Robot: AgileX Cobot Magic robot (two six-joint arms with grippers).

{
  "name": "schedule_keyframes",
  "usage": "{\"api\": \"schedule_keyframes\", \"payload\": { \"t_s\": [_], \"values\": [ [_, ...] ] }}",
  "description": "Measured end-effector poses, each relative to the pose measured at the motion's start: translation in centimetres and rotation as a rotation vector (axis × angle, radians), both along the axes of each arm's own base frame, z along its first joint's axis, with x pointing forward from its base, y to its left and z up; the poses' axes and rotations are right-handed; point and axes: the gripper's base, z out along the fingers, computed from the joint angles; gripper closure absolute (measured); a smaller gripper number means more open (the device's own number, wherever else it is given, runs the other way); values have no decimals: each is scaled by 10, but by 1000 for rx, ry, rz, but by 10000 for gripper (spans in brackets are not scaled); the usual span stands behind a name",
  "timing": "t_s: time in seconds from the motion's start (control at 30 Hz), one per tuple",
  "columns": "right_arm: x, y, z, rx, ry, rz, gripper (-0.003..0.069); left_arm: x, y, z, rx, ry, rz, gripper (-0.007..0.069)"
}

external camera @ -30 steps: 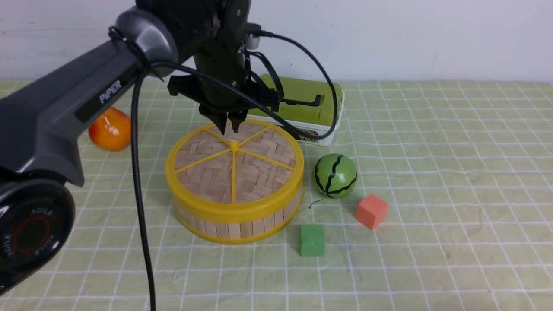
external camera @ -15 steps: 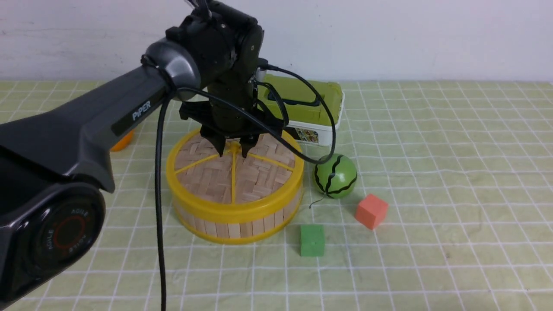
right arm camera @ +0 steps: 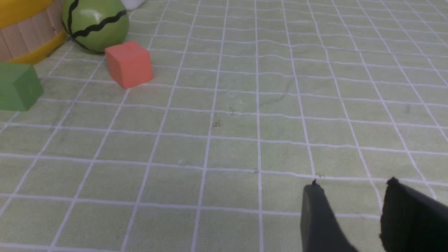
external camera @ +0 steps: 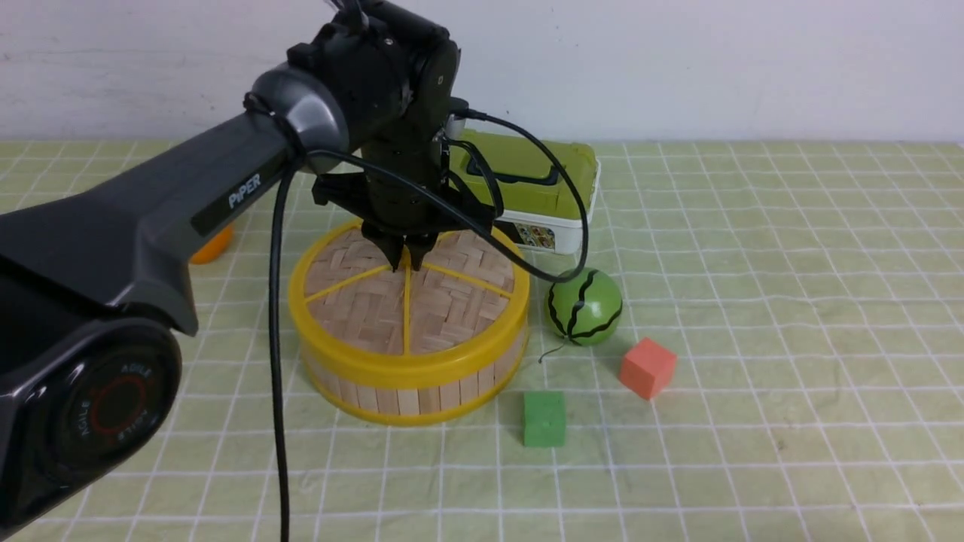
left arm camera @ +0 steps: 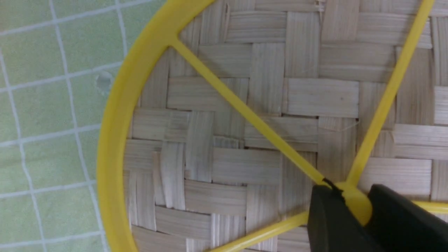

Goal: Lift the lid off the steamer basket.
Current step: Use the left arm to lift the lid of the steamer, then use the left arm to place the steamer lid on the table

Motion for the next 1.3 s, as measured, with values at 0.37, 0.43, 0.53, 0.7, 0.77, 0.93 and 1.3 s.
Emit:
{"api": "schedule_keyframes", "payload": {
  "t_s": [0.37,0.43,0.53,0.7,0.77,0.93,1.3],
  "values": [
    [0,0,0,1,0,0,418,-39,26,108,-53,-226,6,514],
    [0,0,0,1,0,0,418,-51,37,135,-40,-300,15,514],
    [0,0,0,1,0,0,418,-74,59,178,16,-438,45,514],
    [0,0,0,1,0,0,418,-96,88,205,32,-505,106,514],
    [0,0,0,1,0,0,418,-103,119,201,44,-479,199,514],
    [0,0,0,1,0,0,418,-102,182,143,88,-331,399,514],
    [0,0,0,1,0,0,418,-78,241,-40,-42,-149,537,514]
  ]
}}
